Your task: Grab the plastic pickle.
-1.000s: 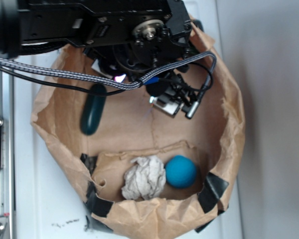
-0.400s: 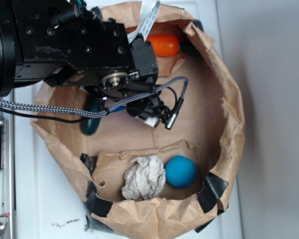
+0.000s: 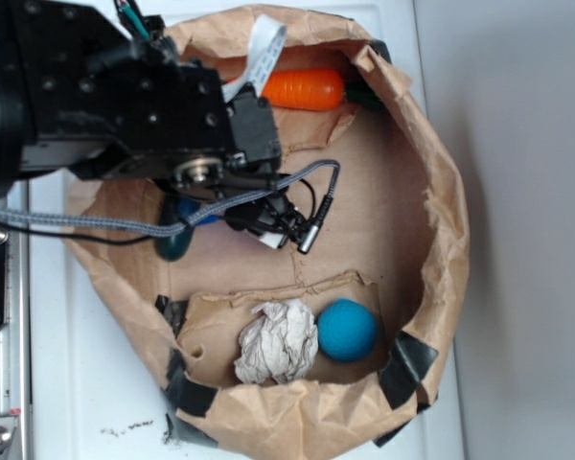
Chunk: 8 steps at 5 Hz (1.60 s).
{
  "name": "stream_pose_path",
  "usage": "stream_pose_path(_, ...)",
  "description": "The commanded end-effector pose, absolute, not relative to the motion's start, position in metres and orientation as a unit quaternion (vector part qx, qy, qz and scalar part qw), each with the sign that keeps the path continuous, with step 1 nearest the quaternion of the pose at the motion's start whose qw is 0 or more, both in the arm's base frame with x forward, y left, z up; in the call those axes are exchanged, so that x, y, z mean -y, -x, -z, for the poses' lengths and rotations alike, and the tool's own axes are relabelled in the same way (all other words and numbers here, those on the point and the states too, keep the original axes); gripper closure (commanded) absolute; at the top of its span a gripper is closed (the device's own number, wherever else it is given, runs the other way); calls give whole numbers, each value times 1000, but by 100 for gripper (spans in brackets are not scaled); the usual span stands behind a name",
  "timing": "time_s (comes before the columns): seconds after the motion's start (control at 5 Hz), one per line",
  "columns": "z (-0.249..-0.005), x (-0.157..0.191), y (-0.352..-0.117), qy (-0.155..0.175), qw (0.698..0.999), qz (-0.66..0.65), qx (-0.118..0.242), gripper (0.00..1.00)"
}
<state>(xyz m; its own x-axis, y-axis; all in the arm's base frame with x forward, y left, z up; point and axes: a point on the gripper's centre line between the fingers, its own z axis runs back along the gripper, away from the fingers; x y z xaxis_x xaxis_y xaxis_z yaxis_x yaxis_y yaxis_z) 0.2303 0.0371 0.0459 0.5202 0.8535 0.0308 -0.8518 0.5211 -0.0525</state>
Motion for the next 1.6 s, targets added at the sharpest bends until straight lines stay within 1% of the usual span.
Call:
stream_pose_path(0.0,-61,-52,-217,-35,872,-488,19,0)
stream_pose_path(0.2,-58,-51,-211,-39,872,-487,8,0)
stream_pose_path(0.4,-45,-47,-206,-34,876,-481,-4,0)
stream_pose_path(0.6,-33,-44,-203,-29,877,-479,-6,0)
stream_pose_path(0.8,-23,-42,-201,-30,877,-480,-8,0)
stream_pose_path(1.0,-15,-39,-202,-23,876,-481,12,0)
stream_pose_path(1.2,-10,-38,-209,-4,878,-479,15,0)
stream_pose_path(1.4,-12,-41,-214,-1,870,-493,27,100)
